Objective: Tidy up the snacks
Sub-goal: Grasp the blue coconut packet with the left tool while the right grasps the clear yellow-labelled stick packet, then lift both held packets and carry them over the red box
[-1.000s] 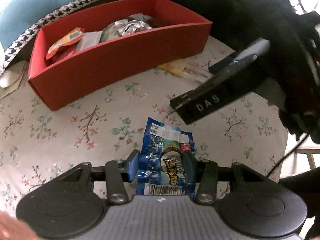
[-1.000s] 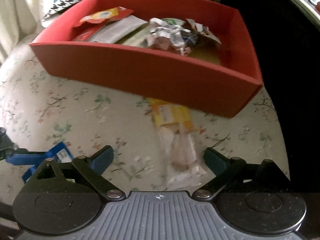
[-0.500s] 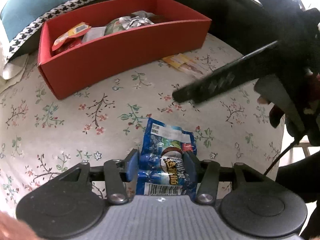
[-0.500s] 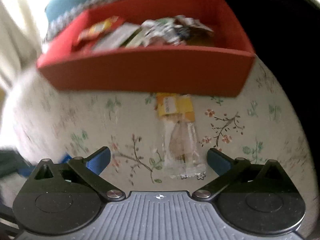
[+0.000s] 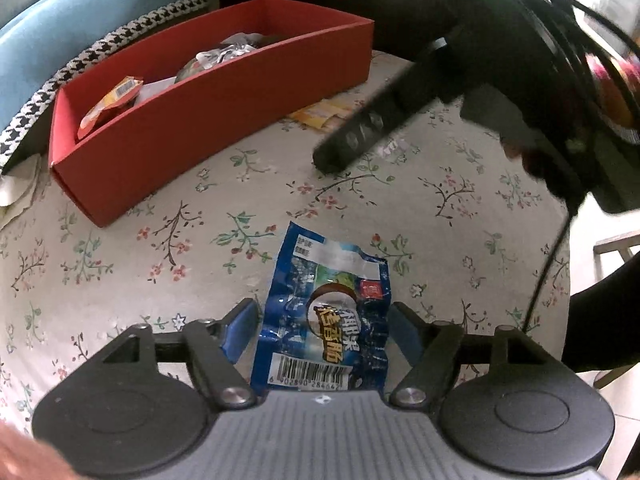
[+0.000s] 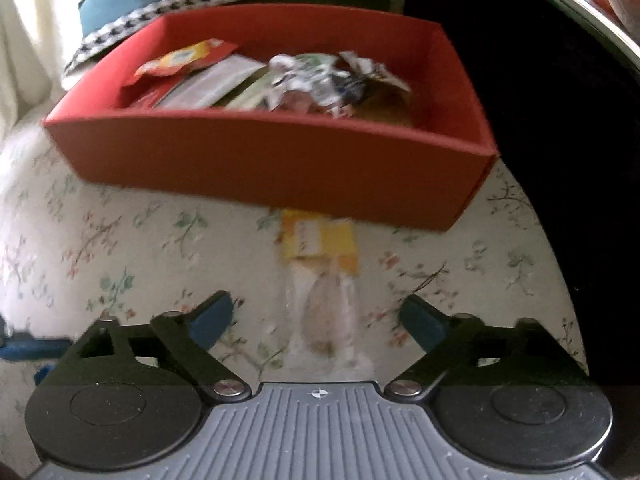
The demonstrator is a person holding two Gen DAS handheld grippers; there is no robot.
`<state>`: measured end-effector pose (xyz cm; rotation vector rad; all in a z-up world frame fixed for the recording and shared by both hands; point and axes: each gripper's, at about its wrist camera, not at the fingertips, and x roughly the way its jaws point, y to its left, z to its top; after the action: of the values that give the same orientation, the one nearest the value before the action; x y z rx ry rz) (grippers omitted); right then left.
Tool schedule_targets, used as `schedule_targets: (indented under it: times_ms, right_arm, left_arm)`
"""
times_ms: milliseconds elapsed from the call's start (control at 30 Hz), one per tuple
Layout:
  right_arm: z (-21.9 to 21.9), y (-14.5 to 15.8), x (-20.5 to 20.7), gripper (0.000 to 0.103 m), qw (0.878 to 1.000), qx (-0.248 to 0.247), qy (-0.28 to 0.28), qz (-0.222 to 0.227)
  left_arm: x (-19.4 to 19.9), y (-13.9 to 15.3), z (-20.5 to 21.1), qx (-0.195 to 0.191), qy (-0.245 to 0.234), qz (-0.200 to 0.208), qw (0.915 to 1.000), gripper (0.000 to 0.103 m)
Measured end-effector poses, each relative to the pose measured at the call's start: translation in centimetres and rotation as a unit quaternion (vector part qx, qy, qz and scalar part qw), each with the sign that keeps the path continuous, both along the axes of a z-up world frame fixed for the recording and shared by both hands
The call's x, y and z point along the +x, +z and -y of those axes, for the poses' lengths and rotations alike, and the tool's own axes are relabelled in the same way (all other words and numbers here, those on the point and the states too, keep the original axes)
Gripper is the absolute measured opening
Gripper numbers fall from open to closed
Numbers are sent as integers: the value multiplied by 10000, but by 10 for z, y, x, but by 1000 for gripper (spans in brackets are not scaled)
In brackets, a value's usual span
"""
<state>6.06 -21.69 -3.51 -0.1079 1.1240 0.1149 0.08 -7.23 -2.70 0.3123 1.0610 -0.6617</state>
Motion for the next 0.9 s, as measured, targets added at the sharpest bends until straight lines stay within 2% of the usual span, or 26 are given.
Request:
schedule_targets:
  times_ms: [100, 167, 200, 233, 300, 400, 433, 467, 500, 667, 800, 900]
  right_arm:
    - [4, -2, 6, 85, 10000, 10, -50, -9]
    - [-2, -1, 3, 71, 10000, -58, 3, 38]
    - [-6, 1, 0, 53, 9999, -58, 68, 72]
    - [-9, 3, -3, 45, 9999, -4, 92, 55]
    - [-9, 6, -9, 43, 9999, 37, 162, 3]
    - [-5, 10, -12, 36, 9998, 184, 89, -67]
    - [-4, 11, -15, 35, 9993, 347, 66, -140]
    - [-4, 13, -20, 35, 9989, 421, 61, -209]
    - [-6, 14, -27, 35, 9990, 370, 93, -214]
    - [-12, 21, -55, 35, 9989, 411, 138, -155]
    - [-4, 25, -71, 35, 9991, 421, 14, -108]
    - [2, 28, -78, 35, 9982, 602, -46, -8]
  left_arm:
    - [-1, 0, 0, 1, -32, 17, 10000, 68]
    - [-3, -1, 0, 6, -94, 8, 10000, 73]
    - [-4, -1, 1, 21, -120, 22, 9999, 74]
    - [-5, -2, 1, 66, -144, 44, 9999, 77]
    - [-8, -3, 2, 157, -173, 91, 9997, 79]
    - [-10, -3, -2, 153, -91, 103, 9998, 78]
    - [-10, -1, -5, 124, -56, 86, 9999, 75]
    - [-10, 0, -8, 105, -10, 85, 9999, 67]
    - [-9, 1, -11, 115, 64, 118, 9998, 65]
    - [-1, 3, -27, 3, 330, -28, 9995, 65]
    - [-3, 2, -31, 20, 364, -11, 9993, 65]
    - [-6, 3, -33, 18, 374, -15, 9993, 65]
